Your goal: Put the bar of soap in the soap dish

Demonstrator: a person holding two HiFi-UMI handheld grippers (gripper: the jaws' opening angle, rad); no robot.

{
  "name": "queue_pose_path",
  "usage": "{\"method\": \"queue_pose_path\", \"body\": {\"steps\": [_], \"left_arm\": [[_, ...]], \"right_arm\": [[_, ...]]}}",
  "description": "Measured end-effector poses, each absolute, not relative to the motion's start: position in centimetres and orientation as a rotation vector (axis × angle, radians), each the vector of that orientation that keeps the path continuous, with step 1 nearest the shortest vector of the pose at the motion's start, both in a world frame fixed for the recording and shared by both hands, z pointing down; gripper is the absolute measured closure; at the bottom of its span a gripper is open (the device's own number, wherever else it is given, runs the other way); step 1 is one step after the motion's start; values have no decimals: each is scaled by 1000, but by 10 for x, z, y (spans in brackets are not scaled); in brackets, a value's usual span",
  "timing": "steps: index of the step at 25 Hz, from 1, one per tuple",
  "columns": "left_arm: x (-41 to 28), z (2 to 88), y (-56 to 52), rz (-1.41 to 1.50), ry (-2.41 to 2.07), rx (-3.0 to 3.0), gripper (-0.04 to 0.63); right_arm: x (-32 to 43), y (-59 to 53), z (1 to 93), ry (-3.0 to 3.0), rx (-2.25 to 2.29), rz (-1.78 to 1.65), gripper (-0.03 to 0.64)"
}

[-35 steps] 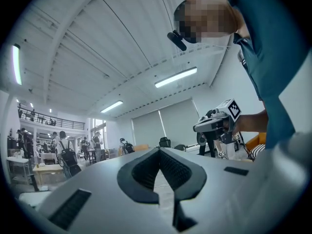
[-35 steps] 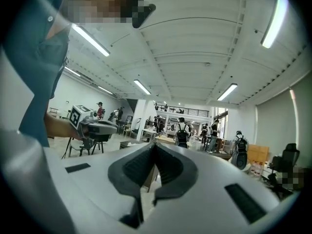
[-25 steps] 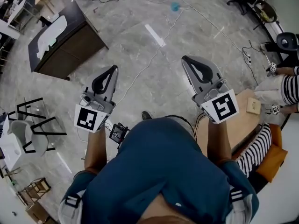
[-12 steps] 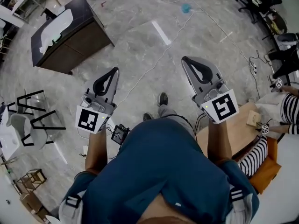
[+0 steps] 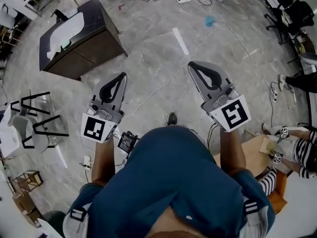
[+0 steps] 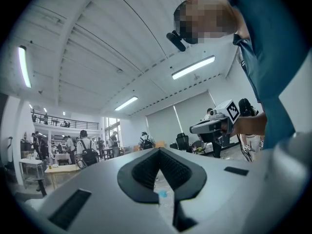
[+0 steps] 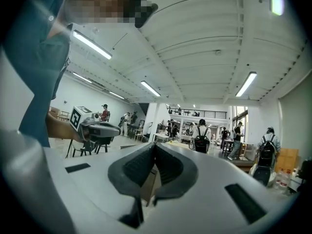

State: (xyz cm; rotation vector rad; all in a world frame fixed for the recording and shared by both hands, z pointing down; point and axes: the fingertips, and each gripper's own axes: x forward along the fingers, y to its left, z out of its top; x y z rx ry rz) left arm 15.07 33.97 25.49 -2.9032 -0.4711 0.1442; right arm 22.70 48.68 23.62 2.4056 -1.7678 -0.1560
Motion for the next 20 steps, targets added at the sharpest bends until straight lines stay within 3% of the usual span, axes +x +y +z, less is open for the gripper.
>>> {"method": "queue_pose_path", "body": {"steps": [20], "left_arm": [[249,261,239,114,-280,-2918,592]], "right_arm": [[340,379,244,-1923,2290,-167,603]]}}
